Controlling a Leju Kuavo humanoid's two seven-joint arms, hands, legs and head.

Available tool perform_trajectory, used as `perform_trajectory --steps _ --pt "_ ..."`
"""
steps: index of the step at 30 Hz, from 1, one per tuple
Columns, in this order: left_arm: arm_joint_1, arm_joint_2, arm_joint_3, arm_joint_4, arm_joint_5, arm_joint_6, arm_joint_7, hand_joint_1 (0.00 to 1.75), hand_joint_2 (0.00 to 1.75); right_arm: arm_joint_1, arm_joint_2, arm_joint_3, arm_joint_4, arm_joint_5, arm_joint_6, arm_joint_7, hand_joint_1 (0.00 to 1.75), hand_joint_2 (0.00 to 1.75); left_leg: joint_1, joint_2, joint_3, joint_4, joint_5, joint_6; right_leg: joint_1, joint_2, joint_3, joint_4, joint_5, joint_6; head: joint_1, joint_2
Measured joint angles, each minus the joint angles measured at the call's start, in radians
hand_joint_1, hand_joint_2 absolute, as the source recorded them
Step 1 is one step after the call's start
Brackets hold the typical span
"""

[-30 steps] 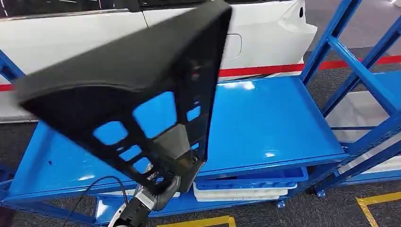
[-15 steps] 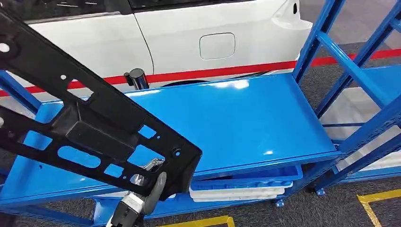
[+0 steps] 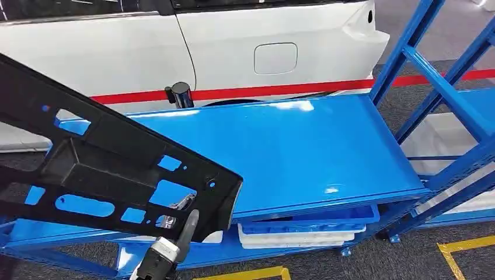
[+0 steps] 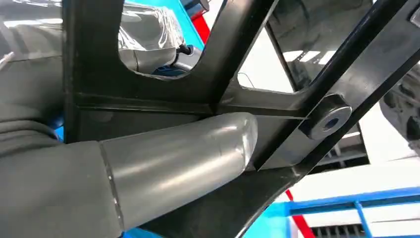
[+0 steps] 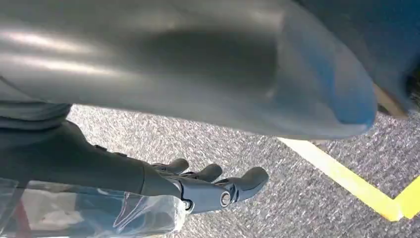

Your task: Take the parts from the cabinet and place them on the table.

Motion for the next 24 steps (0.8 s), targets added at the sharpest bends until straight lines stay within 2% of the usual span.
perform_trajectory --steps 1,2,5,6,7,8,10,11,12,13,14,16,17,18,19,21,22,23,24 --pt "0.000 0.000 0.000 -0.003 -0.005 0.000 0.006 1.75 0.00 -0.001 0.000 0.000 0.000 0.000 0.000 0.000 0.00 0.00 0.000 0.000 0.001 0.000 -0.002 -0.002 0.000 0.000 0.045 -0.088 0.031 -0.005 0.000 0.000" --pt "-0.001 0.000 0.000 -0.007 -0.009 0.000 0.012 1.75 0.00 -0.004 0.000 0.000 0.000 -0.001 0.000 0.000 0.00 0.00 -0.011 0.000 -0.003 0.005 -0.004 -0.007 0.007 0.000 0.058 -0.123 0.022 -0.008 0.000 0.000" --pt "0.000 0.000 -0.003 -0.011 -0.025 -0.001 0.036 1.75 0.00 -0.002 0.002 0.000 0.000 -0.004 -0.001 0.002 0.00 0.00 -0.005 0.001 -0.005 0.001 -0.001 -0.017 0.009 0.001 0.051 -0.119 0.025 -0.017 -0.001 0.000" --pt "0.000 0.000 -0.003 -0.013 -0.026 -0.001 0.039 1.75 0.00 -0.002 0.002 0.000 0.000 -0.006 -0.001 0.002 0.00 0.00 -0.007 0.000 -0.005 0.002 -0.002 -0.025 0.006 0.001 0.051 -0.125 0.030 -0.026 -0.001 0.000" --pt "0.000 0.000 -0.003 -0.017 -0.026 -0.001 0.039 1.75 0.00 -0.002 0.005 0.000 -0.001 -0.006 -0.002 0.002 0.00 0.00 -0.001 0.001 -0.014 0.021 -0.019 -0.031 0.001 0.000 0.052 -0.127 0.034 -0.031 -0.001 0.000" --pt "-0.001 0.000 -0.003 -0.019 -0.027 -0.001 0.040 1.75 0.00 -0.003 0.004 0.000 -0.001 -0.006 -0.004 0.002 0.00 0.00 -0.001 0.002 -0.035 0.069 -0.054 -0.036 0.001 0.000 0.051 -0.127 0.033 -0.037 -0.005 0.000" --pt "0.000 0.001 -0.003 -0.021 -0.031 -0.001 0.049 1.75 0.00 -0.003 0.008 0.000 -0.002 -0.006 -0.004 0.002 0.00 0.00 0.003 0.002 -0.113 0.248 -0.139 -0.046 0.001 -0.001 0.050 -0.127 0.034 -0.040 -0.006 0.000" --pt "0.002 0.002 -0.004 -0.021 -0.037 -0.001 0.054 1.75 0.00 -0.002 0.008 0.000 -0.002 -0.007 -0.004 0.002 0.00 0.00 0.003 0.002 -0.145 0.319 -0.161 -0.048 0.001 -0.001 0.049 -0.126 0.034 -0.040 -0.006 0.000" --pt "0.004 0.002 -0.005 -0.021 -0.042 -0.002 0.061 1.75 0.00 -0.002 0.008 0.000 -0.002 -0.008 -0.004 0.002 0.00 0.00 0.004 0.002 -0.159 0.349 -0.161 -0.050 0.001 -0.001 0.049 -0.126 0.034 -0.040 -0.006 0.000" --pt "0.004 0.003 -0.006 -0.021 -0.048 -0.002 0.068 1.75 0.00 -0.001 0.008 0.000 -0.002 -0.009 -0.004 0.006 0.00 0.00 0.006 0.002 -0.149 0.326 -0.139 -0.051 0.001 -0.001 0.050 -0.126 0.034 -0.040 -0.006 0.000" --pt "0.004 0.003 -0.007 -0.021 -0.054 -0.002 0.072 1.75 0.00 -0.001 0.008 0.000 -0.002 -0.009 -0.005 0.006 0.00 0.00 0.008 0.002 -0.115 0.255 -0.098 -0.051 0.001 0.000 0.051 -0.126 0.034 -0.040 -0.006 0.000" --pt "0.001 0.003 -0.010 -0.026 -0.065 -0.002 0.082 1.75 0.00 -0.002 0.012 0.000 -0.002 -0.009 -0.008 0.008 0.00 0.00 0.012 0.003 -0.016 0.051 -0.010 -0.050 0.001 0.001 0.056 -0.125 0.032 -0.036 -0.006 0.000" --pt "-0.002 0.003 -0.010 -0.026 -0.069 -0.003 0.085 1.75 0.00 -0.003 0.013 0.000 -0.002 -0.009 -0.010 0.008 0.00 0.00 0.008 0.002 0.003 0.011 -0.019 -0.046 0.008 0.002 0.053 -0.123 0.030 -0.031 -0.007 0.000" --pt "-0.003 0.003 -0.011 -0.029 -0.071 -0.005 0.086 1.75 0.00 -0.004 0.016 0.000 -0.003 -0.009 -0.012 0.012 0.00 0.00 0.006 -0.001 0.001 0.007 -0.014 -0.037 0.010 0.002 0.049 -0.121 0.031 -0.027 -0.006 0.000" --pt "-0.002 0.004 -0.011 -0.032 -0.072 -0.005 0.090 1.75 0.00 -0.003 0.016 0.000 -0.004 -0.010 -0.013 0.017 0.00 0.00 0.005 -0.001 -0.002 0.008 -0.014 -0.034 0.009 0.002 0.047 -0.122 0.034 -0.022 -0.005 0.000" --pt "-0.002 0.004 -0.011 -0.036 -0.072 -0.005 0.096 1.75 0.00 -0.003 0.018 0.000 -0.005 -0.010 -0.013 0.018 0.00 0.00 0.000 -0.001 -0.003 0.005 -0.007 -0.018 0.004 0.002 0.048 -0.124 0.036 -0.012 -0.005 0.000" --pt "-0.003 0.005 -0.011 -0.040 -0.072 -0.005 0.097 1.75 0.00 -0.003 0.018 0.000 -0.005 -0.010 -0.014 0.018 0.00 0.00 0.007 0.000 -0.001 0.000 -0.002 -0.011 0.000 0.002 0.044 -0.115 0.024 -0.007 -0.005 0.000" --pt "-0.004 0.005 -0.011 -0.044 -0.073 -0.006 0.097 1.75 0.00 -0.003 0.018 0.000 -0.005 -0.010 -0.014 0.018 0.00 0.00 0.007 0.001 -0.001 0.000 -0.002 -0.006 0.003 0.000 0.030 -0.078 -0.005 -0.004 -0.003 0.000" --pt "-0.004 0.005 -0.011 -0.045 -0.073 -0.006 0.097 1.75 0.00 -0.003 0.019 0.000 -0.005 -0.010 -0.014 0.018 0.00 0.00 0.007 0.003 -0.002 0.000 -0.001 0.000 0.002 0.000 0.000 -0.009 -0.046 -0.002 0.000 0.000"
